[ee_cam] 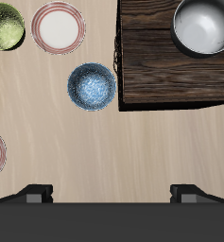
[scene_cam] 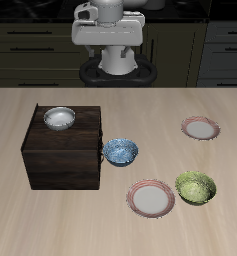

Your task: Place the white bowl on the plate next to the green bowl

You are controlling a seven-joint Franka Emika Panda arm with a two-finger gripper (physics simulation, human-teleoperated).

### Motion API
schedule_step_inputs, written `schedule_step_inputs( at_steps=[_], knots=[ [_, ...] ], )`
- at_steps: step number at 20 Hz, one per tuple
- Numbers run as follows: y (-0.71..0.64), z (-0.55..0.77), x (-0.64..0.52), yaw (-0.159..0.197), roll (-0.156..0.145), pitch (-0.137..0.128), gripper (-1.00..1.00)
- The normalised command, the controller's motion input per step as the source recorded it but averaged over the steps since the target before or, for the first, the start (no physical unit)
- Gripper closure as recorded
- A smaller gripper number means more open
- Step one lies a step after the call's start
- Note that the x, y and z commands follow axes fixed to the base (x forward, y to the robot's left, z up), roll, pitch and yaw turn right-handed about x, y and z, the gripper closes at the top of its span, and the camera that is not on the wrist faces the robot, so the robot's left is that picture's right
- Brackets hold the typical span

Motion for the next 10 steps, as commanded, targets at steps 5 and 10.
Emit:
schedule_step_inputs(
  at_steps=[5, 10],
  knots=[
    [-0.20, 0.14, 0.31, -0.026, 0.022, 0.023, -1.00],
    [-0.18, 0.13, 0.27, 0.015, 0.003, -0.018, -1.00]
  ],
)
